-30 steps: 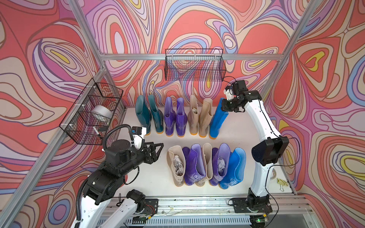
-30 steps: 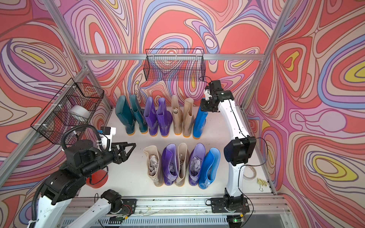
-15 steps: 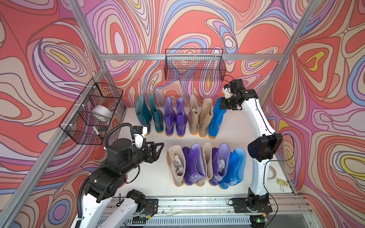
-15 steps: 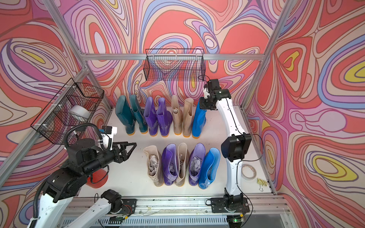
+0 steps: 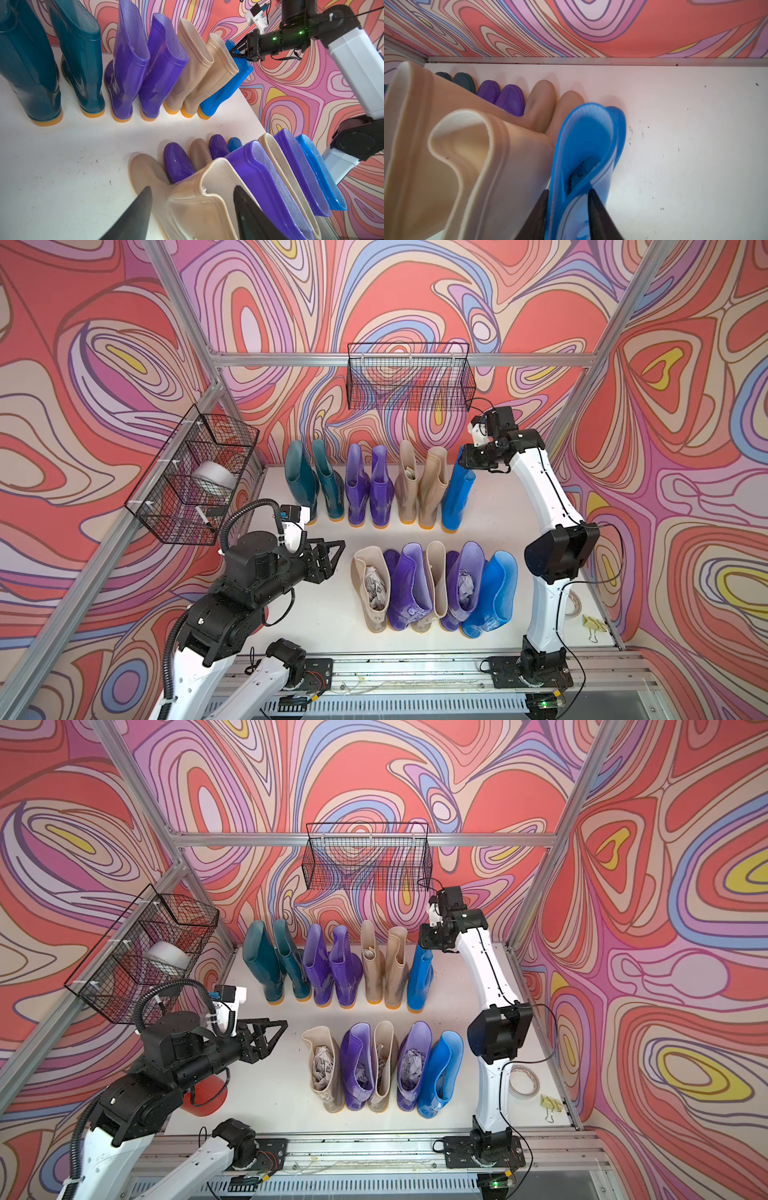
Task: Match and arrange rain boots in pairs
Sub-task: Place the rain boot at the center of the board.
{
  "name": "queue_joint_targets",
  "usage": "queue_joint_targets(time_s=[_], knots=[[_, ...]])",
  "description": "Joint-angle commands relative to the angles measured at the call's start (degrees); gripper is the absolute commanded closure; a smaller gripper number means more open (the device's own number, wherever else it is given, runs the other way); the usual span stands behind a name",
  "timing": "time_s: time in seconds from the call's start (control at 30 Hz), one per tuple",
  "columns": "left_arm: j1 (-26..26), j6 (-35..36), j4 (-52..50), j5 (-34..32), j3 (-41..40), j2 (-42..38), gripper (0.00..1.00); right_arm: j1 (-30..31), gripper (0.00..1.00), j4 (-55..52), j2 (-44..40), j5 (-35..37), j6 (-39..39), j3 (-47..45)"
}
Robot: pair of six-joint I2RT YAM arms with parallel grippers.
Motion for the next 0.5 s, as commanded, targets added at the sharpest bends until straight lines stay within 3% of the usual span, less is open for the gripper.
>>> queue_joint_targets(time_s=[0.0, 0.47], knots=[[-0.32, 0.3, 0.89, -0.03, -0.12, 0.1, 0.36, 0.39, 0.63, 2.08, -3.37, -2.2, 0.31, 0.23], [-0.29, 0.63, 0.59, 0.43, 0.04, 0.0, 0.35, 1.09, 0.57, 0.71, -7.99, -1.36, 0.97, 1.43]])
